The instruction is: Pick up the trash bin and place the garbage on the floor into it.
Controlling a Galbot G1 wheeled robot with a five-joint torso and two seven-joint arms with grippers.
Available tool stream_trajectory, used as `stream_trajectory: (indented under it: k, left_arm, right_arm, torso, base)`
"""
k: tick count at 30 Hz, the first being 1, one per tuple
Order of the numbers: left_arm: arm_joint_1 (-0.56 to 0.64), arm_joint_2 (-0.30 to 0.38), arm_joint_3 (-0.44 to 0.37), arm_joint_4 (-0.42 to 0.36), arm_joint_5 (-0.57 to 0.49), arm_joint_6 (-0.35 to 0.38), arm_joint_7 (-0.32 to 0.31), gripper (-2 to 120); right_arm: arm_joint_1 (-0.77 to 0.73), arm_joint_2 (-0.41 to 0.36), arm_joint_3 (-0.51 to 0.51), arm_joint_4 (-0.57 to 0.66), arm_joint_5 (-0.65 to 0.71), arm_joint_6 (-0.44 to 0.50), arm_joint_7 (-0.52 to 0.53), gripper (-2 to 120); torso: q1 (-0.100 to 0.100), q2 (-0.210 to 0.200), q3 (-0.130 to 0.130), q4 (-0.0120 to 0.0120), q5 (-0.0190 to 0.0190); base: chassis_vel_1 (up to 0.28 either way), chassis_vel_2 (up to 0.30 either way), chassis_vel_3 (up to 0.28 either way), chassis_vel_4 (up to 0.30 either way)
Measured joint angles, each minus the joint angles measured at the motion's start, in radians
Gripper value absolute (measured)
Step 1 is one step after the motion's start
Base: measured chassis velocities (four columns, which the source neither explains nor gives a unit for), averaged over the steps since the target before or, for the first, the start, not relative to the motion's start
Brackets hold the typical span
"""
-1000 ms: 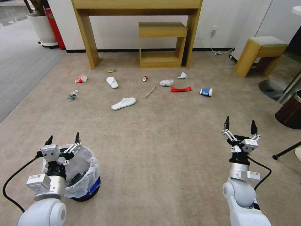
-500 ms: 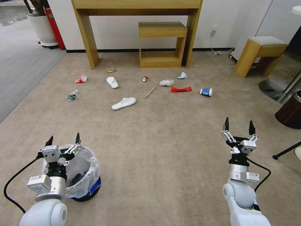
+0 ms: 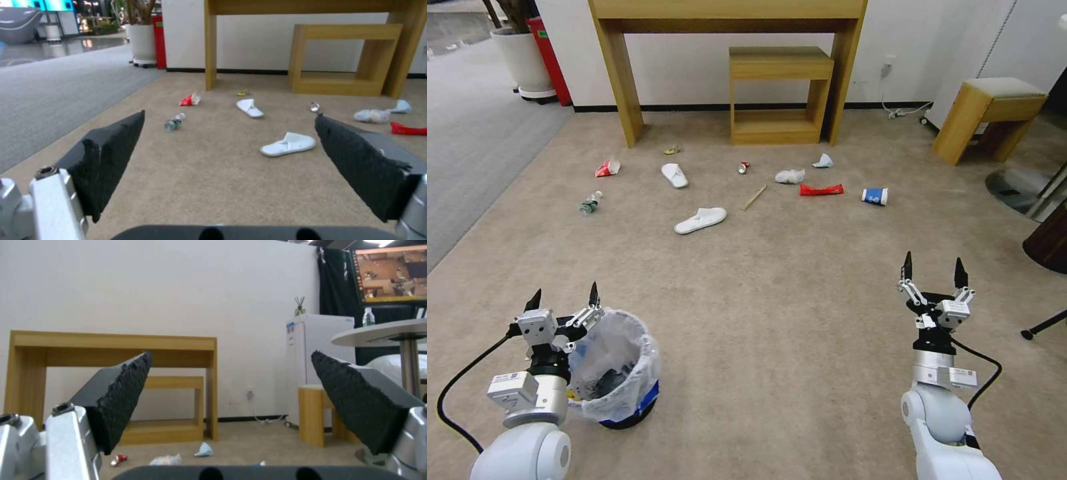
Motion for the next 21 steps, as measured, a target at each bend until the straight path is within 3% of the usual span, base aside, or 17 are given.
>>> stream_trajectory:
  k: [21]
  left_arm:
    - [0.004,0.006,-0.005,0.002,-0.003,0.008,-0.003,100]
  right_arm:
    - [0.0,0.007,-0.003,-0.01,-0.011,0.016,-0.005,92]
  torso:
    - [0.0,0.0,0.0,-0.0001,0.0001]
  base:
    - [0.011,0.011,-0.007,-0.006]
